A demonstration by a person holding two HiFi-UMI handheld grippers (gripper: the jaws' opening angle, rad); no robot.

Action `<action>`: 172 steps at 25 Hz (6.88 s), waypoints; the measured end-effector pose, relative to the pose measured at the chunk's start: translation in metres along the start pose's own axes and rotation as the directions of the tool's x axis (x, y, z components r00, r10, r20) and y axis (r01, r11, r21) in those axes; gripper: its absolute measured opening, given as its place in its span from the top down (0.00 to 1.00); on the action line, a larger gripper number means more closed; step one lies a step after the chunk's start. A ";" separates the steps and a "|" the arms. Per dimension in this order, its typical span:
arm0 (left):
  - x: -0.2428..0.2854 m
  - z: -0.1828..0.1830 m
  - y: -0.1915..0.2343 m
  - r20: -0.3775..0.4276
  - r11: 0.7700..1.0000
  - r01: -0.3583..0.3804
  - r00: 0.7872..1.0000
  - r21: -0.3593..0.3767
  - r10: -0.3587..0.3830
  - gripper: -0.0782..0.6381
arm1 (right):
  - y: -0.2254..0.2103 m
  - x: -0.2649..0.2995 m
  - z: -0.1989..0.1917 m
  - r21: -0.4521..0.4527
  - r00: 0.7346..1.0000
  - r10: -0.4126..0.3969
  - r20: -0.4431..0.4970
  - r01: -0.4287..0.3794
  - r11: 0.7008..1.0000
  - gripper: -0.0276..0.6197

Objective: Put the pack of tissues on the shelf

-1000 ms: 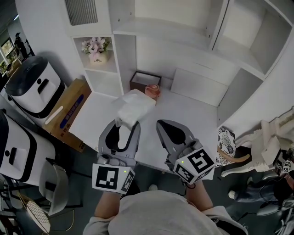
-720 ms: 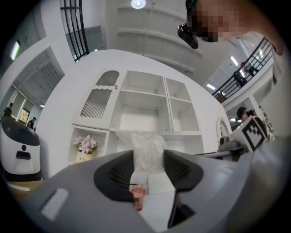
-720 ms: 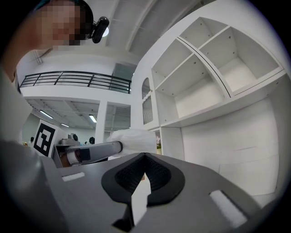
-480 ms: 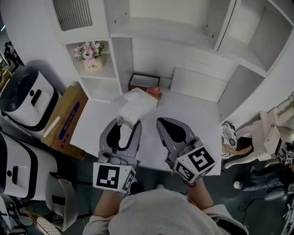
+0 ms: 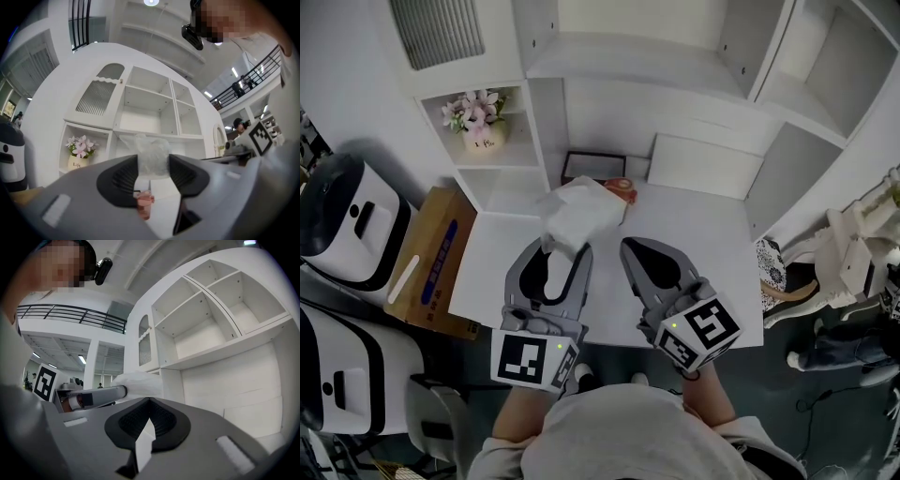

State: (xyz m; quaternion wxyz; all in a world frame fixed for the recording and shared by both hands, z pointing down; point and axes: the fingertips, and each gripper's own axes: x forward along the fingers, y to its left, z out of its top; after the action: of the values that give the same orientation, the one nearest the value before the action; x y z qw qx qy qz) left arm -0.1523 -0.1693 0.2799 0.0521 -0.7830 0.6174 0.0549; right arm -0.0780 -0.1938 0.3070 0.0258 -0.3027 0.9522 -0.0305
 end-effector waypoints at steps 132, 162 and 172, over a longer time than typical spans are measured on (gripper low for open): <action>0.250 0.083 0.095 0.025 0.970 -0.219 0.976 0.108 0.218 0.49 | -0.177 0.079 0.042 0.042 1.000 0.016 0.026 -0.017 0.999 0.96; 0.141 0.064 0.090 -0.025 0.974 -0.118 0.992 0.192 0.125 0.89 | -0.081 0.100 0.035 -0.017 0.997 0.072 -0.013 -0.072 0.997 0.96; 0.096 0.051 0.090 -0.035 0.980 -0.074 0.996 0.186 0.082 0.89 | -0.040 0.099 0.027 -0.028 0.998 0.052 -0.021 -0.053 0.998 0.96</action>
State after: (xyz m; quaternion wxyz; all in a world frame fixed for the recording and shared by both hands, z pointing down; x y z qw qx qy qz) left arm -0.2187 -0.2748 0.2137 0.1092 -0.7508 0.6512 -0.0171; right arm -0.1340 -0.2844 0.2804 0.0128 -0.2777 0.9604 -0.0191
